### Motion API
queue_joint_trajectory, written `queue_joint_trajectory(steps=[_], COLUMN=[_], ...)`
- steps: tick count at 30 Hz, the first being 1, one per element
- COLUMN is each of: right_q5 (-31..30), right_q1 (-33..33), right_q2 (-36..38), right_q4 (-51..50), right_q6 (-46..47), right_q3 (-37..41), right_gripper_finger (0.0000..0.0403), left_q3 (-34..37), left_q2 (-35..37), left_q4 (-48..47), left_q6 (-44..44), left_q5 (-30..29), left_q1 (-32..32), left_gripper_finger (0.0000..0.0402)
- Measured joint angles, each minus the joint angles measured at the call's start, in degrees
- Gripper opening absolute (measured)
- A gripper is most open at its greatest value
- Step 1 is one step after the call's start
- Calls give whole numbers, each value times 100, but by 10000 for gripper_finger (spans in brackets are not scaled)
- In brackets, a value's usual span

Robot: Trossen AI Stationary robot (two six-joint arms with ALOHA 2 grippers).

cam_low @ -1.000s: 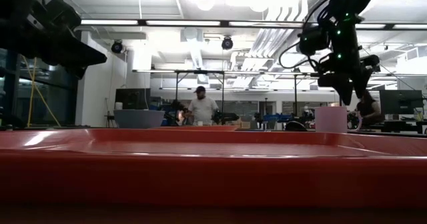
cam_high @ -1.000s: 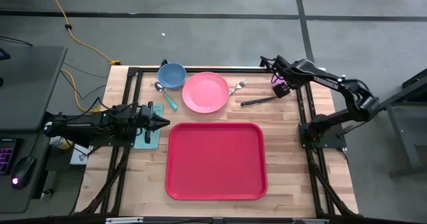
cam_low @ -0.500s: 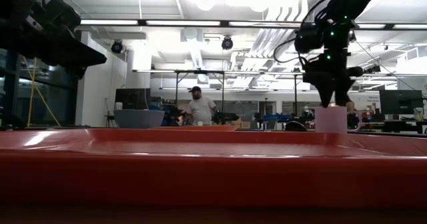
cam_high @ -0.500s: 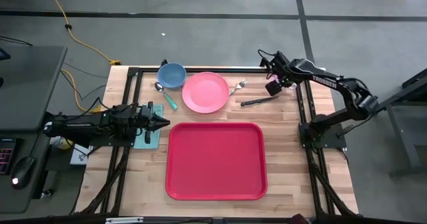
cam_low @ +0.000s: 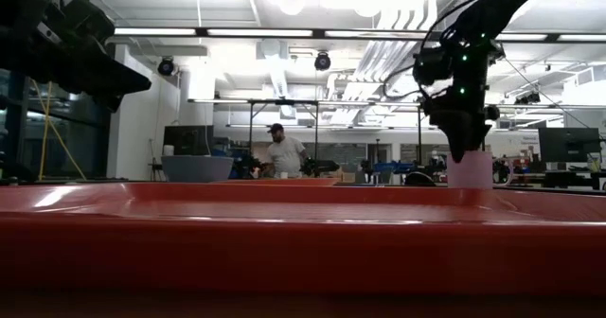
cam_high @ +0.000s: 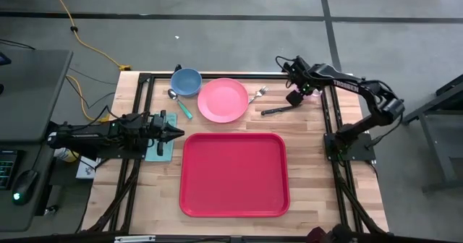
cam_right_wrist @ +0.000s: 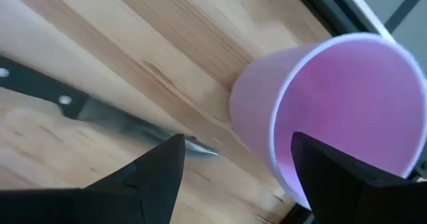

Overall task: Set up tray
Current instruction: Put the purple mug on the red serving tray

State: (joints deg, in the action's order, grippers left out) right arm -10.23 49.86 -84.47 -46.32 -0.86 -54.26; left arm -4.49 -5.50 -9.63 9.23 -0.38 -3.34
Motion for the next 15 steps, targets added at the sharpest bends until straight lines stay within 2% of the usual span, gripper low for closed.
queue_joint_trajectory(steps=[8, 15], right_q5=[-18, -296], right_q1=[-1, -1], right_q2=[-277, -277], right_q4=[241, 314], right_q6=[89, 234], right_q3=[0, 0], right_gripper_finger=[240, 165], left_q3=[0, 0], left_q2=[0, 0], left_q4=[0, -1], left_q6=[0, 2], left_q5=[-2, -2], left_q1=[-1, 0], left_gripper_finger=[64, 62])
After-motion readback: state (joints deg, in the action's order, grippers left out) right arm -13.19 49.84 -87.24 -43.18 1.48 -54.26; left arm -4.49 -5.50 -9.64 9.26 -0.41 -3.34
